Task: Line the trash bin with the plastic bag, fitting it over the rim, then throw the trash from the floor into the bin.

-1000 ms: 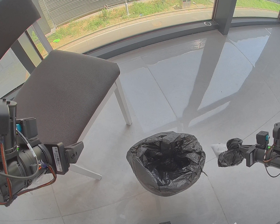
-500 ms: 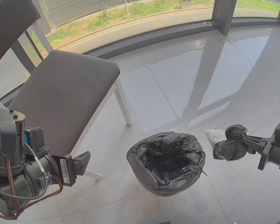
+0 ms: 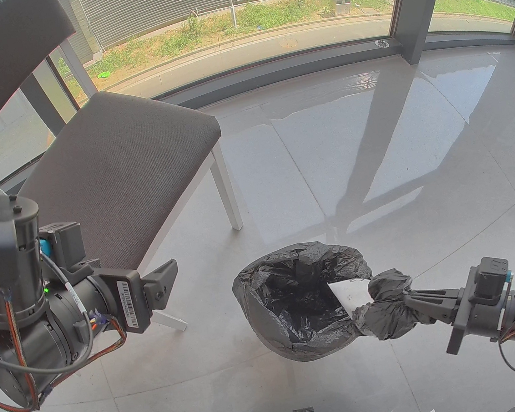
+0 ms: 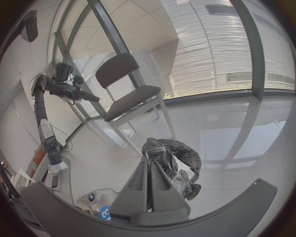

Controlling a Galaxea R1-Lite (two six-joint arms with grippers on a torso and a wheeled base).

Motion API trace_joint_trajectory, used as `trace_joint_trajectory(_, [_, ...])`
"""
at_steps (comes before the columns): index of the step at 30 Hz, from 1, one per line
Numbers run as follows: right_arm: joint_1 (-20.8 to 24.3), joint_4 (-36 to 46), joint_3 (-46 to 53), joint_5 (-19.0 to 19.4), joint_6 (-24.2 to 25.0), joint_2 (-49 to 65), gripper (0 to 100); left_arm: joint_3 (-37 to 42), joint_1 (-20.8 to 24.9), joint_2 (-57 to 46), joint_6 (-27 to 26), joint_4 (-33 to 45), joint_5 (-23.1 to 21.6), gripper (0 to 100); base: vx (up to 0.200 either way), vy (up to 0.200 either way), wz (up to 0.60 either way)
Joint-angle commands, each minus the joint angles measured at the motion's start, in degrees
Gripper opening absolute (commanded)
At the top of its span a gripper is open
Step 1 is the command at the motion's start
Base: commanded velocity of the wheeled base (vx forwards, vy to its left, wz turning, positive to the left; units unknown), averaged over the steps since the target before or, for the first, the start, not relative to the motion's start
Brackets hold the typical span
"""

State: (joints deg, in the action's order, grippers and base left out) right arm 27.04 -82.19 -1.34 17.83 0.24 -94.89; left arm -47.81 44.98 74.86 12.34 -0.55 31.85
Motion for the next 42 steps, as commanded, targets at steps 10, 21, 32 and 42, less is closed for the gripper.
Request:
trace_joint_trajectory(10, [7.5, -7.6, -10.0, 0.3, 0.3, -20.6, 0, 4.7, 4.8, -3.4, 0.1, -1.6, 1.5, 100, 0.000, 0.000, 0.00])
trace_joint_trajectory(21, [7.8, -7.7, -11.7, 0.2, 0.2, -20.8, 100, 6.6, 4.8, -4.8, 0.1, -2.5, 1.5, 100, 0.000, 0.000, 0.00])
trace_joint_trajectory(32, [5.2, -7.7, -17.0, -0.1, 0.0, -20.5, 100, 5.6, 4.8, -4.9, -0.1, -3.1, 1.7, 100, 0.000, 0.000, 0.00])
trace_joint_trajectory(42, [2.6, -7.7, -8.0, -0.6, -0.5, -13.0, 100, 5.8, 5.5, -7.8, -0.4, -2.1, 2.3, 100, 0.000, 0.000, 0.00])
